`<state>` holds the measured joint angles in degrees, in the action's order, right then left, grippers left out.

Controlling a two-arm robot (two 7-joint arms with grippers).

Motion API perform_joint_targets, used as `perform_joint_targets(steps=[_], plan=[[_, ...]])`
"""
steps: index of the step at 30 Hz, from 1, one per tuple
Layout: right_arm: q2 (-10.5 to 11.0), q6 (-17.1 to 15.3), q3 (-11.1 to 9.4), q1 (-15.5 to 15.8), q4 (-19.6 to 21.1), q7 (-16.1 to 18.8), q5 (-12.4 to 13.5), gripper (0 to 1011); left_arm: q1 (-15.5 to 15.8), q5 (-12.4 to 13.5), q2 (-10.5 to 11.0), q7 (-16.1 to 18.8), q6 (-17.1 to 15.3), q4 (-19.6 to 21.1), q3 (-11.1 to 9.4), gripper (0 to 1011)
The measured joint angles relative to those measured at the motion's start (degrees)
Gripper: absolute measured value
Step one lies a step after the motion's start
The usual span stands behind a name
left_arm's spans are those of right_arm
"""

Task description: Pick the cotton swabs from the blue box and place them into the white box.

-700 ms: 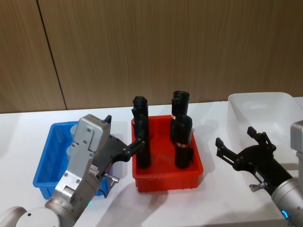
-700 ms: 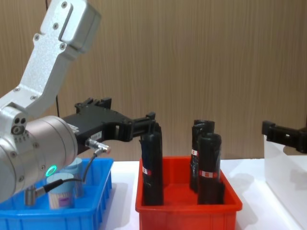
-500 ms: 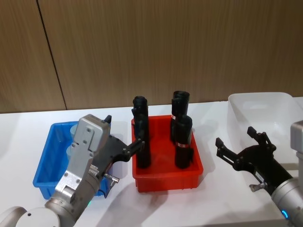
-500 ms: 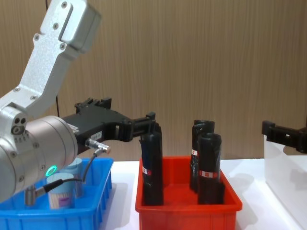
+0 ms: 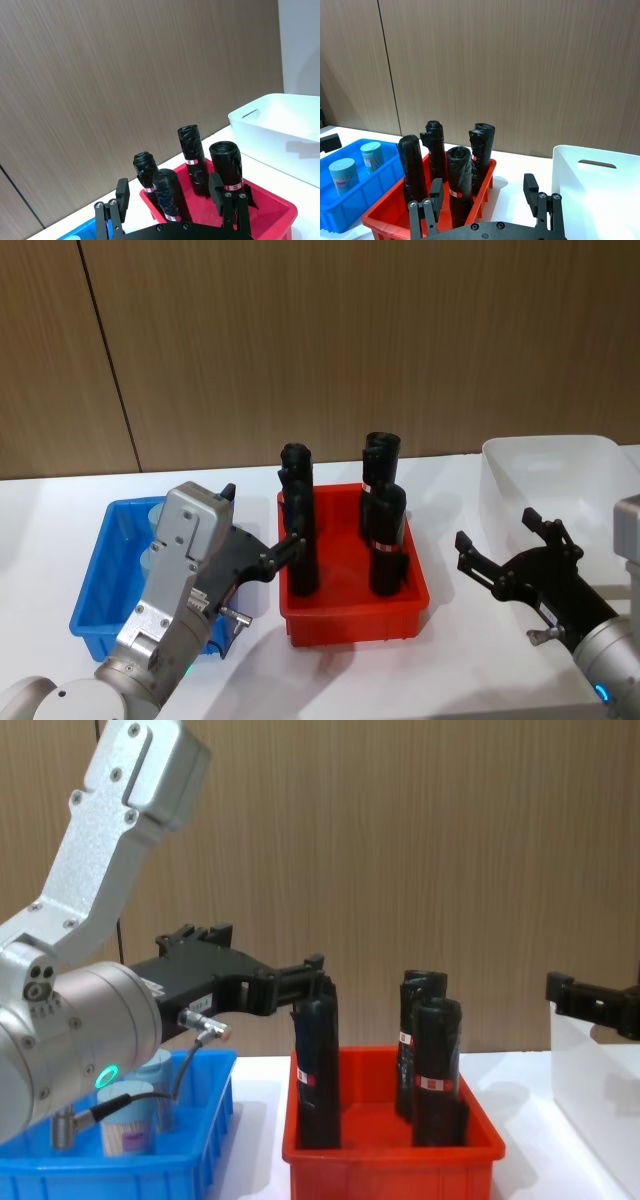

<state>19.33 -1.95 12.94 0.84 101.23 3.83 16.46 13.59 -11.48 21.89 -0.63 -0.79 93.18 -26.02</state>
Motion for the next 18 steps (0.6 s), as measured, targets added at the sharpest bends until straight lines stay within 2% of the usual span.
perform_joint_targets(steps=[18], plan=[[0.0,0.0,0.0,0.0,0.0,0.0,0.0,1002,0.0,0.0,0.0,0.0,0.0,0.0,0.0,1003]])
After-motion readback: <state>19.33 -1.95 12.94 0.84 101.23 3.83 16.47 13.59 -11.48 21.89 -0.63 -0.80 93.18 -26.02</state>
